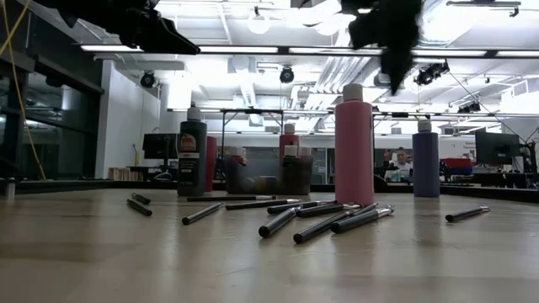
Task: Pick & Place Paint Supplies
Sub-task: Put the small dark blue paint bottle into the black bin
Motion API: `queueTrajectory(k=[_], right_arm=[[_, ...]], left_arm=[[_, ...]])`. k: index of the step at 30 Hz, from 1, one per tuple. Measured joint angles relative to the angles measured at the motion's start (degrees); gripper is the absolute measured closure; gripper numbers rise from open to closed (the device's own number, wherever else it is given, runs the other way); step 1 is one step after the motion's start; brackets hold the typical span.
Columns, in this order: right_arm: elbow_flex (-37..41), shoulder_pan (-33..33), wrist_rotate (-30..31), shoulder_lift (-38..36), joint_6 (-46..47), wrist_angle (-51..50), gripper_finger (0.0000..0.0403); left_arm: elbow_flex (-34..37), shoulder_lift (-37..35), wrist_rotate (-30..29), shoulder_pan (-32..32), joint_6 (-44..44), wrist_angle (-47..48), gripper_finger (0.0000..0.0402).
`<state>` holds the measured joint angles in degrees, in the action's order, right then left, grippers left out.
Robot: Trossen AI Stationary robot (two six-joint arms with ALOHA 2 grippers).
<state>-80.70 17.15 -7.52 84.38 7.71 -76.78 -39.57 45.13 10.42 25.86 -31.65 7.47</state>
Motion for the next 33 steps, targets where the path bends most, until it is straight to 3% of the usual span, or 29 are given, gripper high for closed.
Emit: queueTrajectory(k=[9,19,24,33], right_arm=[[12.92,-11.50,-3.08,-13.08,34.69,-0.73,0.0137],[18.57,-28.74,-2.97,-13.13,69.15,9.67,0.0137],[19.67,-35.42,-2.75,-11.02,78.37,17.02,0.0137],[19.67,-45.64,-1.59,-6.07,85.58,19.19,0.0137]], left_arm=[[0.00,-0.01,0.01,0.01,-0.01,0.00,0.0249],[0.00,-0.01,-0.01,0.00,0.00,0.02,0.0249],[0.00,0.01,-0.01,0.00,0.00,0.02,0.0249],[0.00,-0.01,0.00,0.00,0.00,0.02,0.0249]])
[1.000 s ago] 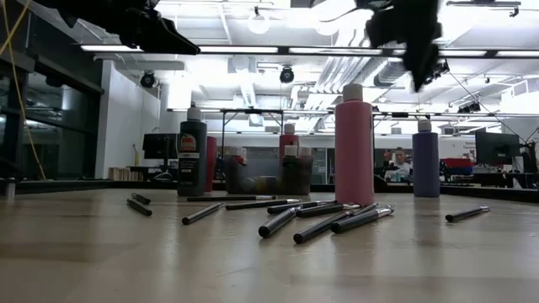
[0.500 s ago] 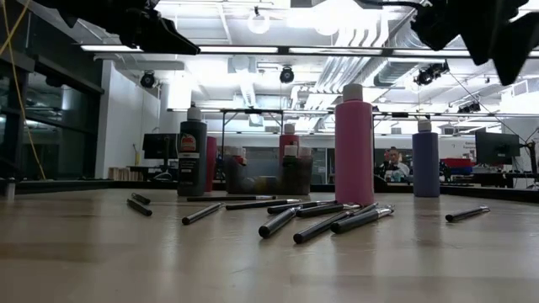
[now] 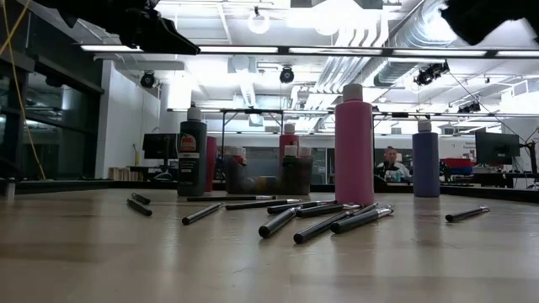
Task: Pick & Place Paint Supplies
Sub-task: Put the small dark blue paint bottle into the black bin
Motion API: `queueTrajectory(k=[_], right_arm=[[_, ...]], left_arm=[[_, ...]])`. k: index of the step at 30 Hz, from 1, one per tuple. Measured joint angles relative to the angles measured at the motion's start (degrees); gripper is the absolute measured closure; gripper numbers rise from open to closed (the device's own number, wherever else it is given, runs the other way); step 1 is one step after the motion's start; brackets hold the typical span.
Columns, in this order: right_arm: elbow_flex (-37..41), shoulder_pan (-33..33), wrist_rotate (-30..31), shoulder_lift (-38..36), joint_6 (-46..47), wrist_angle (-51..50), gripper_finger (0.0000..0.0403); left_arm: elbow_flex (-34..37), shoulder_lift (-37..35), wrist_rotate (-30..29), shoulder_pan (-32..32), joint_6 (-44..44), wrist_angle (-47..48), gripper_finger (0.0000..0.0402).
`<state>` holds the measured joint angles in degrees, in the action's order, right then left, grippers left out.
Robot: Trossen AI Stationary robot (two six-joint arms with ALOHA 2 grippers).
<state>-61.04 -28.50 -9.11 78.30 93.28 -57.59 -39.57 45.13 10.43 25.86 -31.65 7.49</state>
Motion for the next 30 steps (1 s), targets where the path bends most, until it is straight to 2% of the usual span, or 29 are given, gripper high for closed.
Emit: queueTrajectory(k=[7,18,22,30], right_arm=[[0.00,-5.69,1.57,3.86,3.12,3.79,0.0137],[0.00,-8.30,6.51,8.96,5.36,5.59,0.0140],[0.00,-8.31,6.51,9.05,5.90,5.81,0.0160],[-0.01,-9.43,6.12,9.05,5.91,5.82,0.0226]], left_arm=[[0.00,0.00,-0.01,0.00,0.01,-0.02,0.0249],[0.00,0.01,-0.01,-0.01,0.01,0.00,0.0249],[0.00,0.00,-0.01,0.00,0.01,-0.01,0.0249],[0.00,0.01,-0.01,0.00,-0.01,0.00,0.0249]])
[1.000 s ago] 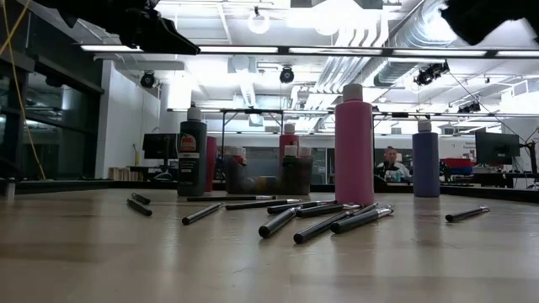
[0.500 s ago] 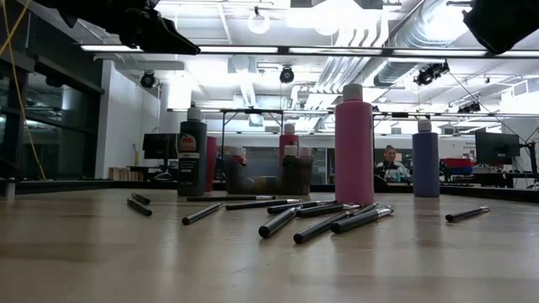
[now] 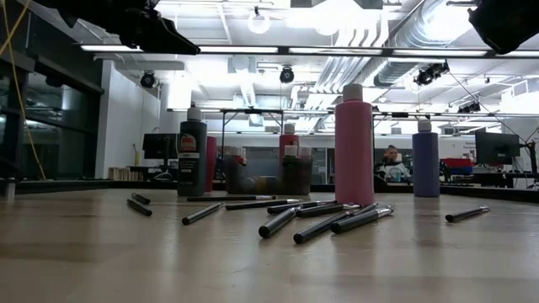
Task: Pick & Place Paint Supplies
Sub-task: Put the small dark blue paint bottle into the black bin
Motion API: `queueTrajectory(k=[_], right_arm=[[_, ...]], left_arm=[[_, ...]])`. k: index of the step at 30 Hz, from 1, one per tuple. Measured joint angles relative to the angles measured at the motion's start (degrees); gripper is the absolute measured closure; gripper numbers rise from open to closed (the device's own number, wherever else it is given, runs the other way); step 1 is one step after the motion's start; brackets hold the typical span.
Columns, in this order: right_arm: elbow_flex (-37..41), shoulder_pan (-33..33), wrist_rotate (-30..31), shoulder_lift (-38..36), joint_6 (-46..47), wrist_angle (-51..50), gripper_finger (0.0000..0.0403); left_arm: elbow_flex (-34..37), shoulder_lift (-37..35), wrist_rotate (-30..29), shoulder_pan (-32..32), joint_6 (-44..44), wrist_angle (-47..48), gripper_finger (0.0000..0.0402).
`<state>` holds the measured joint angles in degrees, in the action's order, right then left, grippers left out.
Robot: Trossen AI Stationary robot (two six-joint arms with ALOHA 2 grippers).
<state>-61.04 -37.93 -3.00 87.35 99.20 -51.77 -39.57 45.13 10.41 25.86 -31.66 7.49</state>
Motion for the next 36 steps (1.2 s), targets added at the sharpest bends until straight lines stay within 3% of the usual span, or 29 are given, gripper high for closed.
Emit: queueTrajectory(k=[8,14,23,30,36], right_arm=[[-0.04,-0.01,0.92,0.00,0.00,-0.42,0.0284],[-1.56,0.48,1.52,-0.68,-3.07,-1.20,0.0288],[-13.58,5.45,6.51,-5.28,-11.29,-21.29,0.0288],[-27.77,17.00,15.34,-6.36,-27.06,-36.02,0.0288],[-33.76,34.44,18.06,-6.36,-46.77,-34.80,0.0288]], left_arm=[[0.00,-0.01,0.00,-0.01,0.00,0.00,0.0249],[0.00,-0.01,0.02,-0.01,0.02,0.00,0.0249],[0.00,-0.01,0.02,-0.01,0.02,-0.02,0.0249],[0.00,0.00,0.01,0.00,0.00,0.00,0.0249],[0.00,0.01,0.00,0.00,0.02,0.00,0.0249]])
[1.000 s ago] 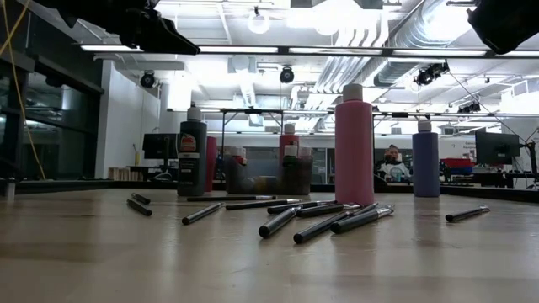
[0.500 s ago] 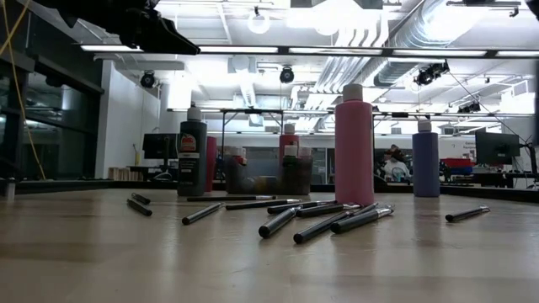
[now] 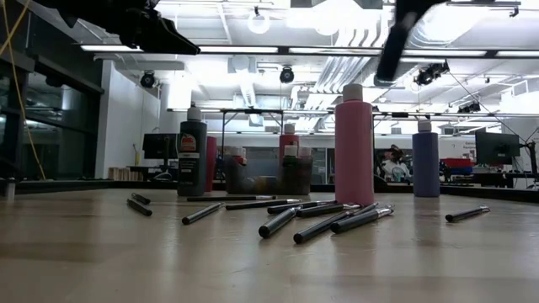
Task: Pick & Place Paint Supplies
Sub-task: Put the small dark blue paint bottle into the black bin
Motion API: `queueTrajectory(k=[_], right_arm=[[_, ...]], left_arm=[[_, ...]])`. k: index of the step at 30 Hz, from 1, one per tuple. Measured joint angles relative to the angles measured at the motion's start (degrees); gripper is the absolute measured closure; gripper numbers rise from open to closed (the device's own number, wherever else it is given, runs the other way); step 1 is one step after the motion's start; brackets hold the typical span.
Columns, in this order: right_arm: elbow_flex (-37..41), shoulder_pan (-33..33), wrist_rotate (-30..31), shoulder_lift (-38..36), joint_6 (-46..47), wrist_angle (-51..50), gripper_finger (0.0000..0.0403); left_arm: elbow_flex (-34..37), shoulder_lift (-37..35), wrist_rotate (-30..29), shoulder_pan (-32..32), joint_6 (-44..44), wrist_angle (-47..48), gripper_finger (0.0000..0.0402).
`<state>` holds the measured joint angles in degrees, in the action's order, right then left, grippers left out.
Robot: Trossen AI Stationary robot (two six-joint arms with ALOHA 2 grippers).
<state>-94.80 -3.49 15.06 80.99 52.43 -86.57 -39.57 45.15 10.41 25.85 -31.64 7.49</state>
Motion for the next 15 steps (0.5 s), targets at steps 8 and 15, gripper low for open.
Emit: queueTrajectory(k=[8,15], right_arm=[[0.02,21.01,-0.43,2.47,-19.69,10.71,0.0288],[0.00,30.00,-6.91,8.55,-30.38,21.57,0.0288]], left_arm=[[0.00,-0.02,0.02,0.02,0.01,-0.02,0.0249],[0.00,-0.01,0.01,0.00,-0.01,-0.03,0.0249]])
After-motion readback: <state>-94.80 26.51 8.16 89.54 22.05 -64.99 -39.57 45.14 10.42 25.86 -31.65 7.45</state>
